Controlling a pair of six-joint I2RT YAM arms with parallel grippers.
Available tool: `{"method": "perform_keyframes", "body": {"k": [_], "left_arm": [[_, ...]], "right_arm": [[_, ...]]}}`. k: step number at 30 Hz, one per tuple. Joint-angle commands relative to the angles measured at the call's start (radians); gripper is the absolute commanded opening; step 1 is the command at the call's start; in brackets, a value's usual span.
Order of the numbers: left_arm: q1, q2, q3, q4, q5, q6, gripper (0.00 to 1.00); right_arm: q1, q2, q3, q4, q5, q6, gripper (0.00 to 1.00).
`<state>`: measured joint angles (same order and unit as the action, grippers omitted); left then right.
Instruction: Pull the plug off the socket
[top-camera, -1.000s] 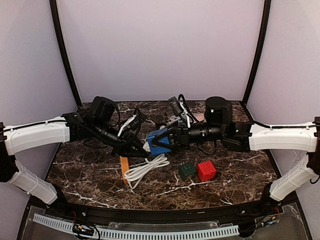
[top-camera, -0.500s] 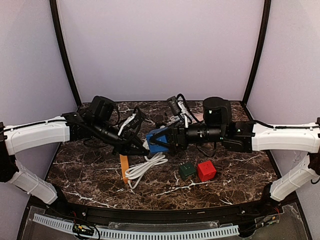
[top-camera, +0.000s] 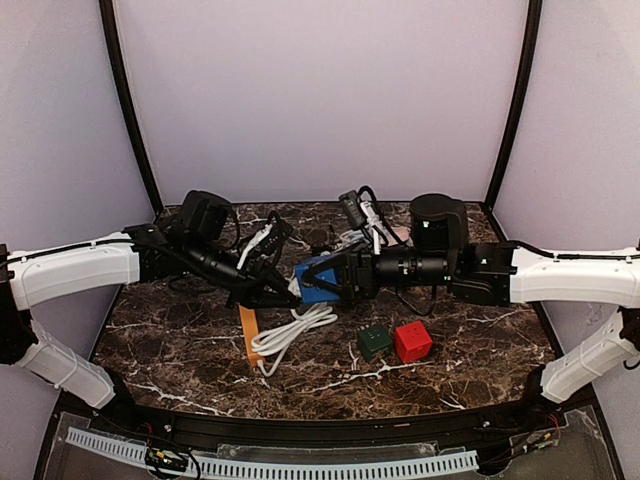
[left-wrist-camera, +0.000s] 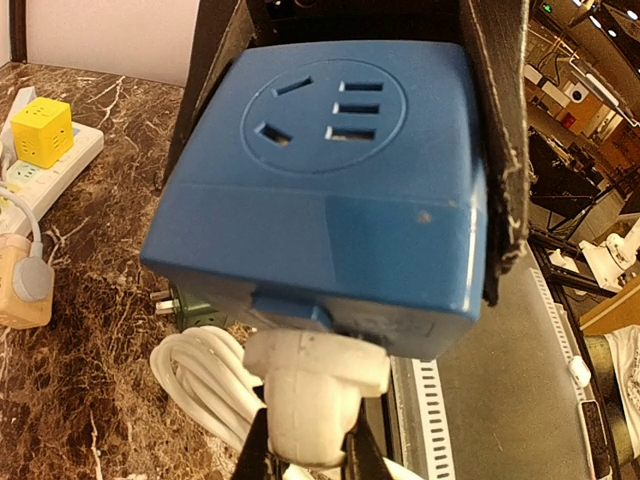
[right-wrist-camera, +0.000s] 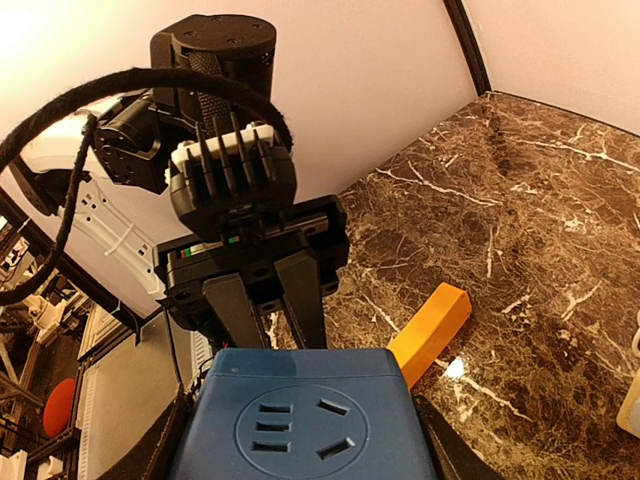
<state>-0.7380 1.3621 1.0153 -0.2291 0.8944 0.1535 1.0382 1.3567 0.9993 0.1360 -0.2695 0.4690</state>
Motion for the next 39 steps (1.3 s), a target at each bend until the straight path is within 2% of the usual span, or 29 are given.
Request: {"method": "perform_keyframes", "body": {"k": [1, 10, 13, 21, 26, 31, 39], "left_arm": [[0.012, -0.030, 0.017, -0.064, 0.010, 0.040, 0.01], [0.020, -0.021, 0.022, -0.072, 0.015, 0.039, 0.01], [0.027, -0.020, 0.021, -0.067, 0.023, 0.032, 0.01], [0.029, -0.018, 0.021, -0.064, 0.014, 0.030, 0.01], [0.039, -0.029, 0.018, -0.060, -0.032, 0.024, 0.01], [0.098, -0.066, 0.019, -0.077, -0.155, 0.032, 0.01], [0.243, -0.153, -0.008, -0.045, -0.358, -0.009, 0.01]], "right_arm": [[-0.055, -0.060, -0.054, 0.030, -0.025, -0.013, 0.00], [-0.056, -0.057, -0.090, 0.262, -0.387, -0.003, 0.00], [-0.055, -0.051, -0.085, 0.260, -0.408, 0.001, 0.00], [-0.053, -0.068, -0.085, 0.203, -0.329, -0.023, 0.00], [-0.023, -0.079, -0.052, 0.074, -0.179, -0.090, 0.00], [0.049, -0.070, 0.002, -0.090, 0.000, -0.143, 0.00], [0.144, 0.045, 0.076, -0.338, 0.262, -0.077, 0.00]]}}
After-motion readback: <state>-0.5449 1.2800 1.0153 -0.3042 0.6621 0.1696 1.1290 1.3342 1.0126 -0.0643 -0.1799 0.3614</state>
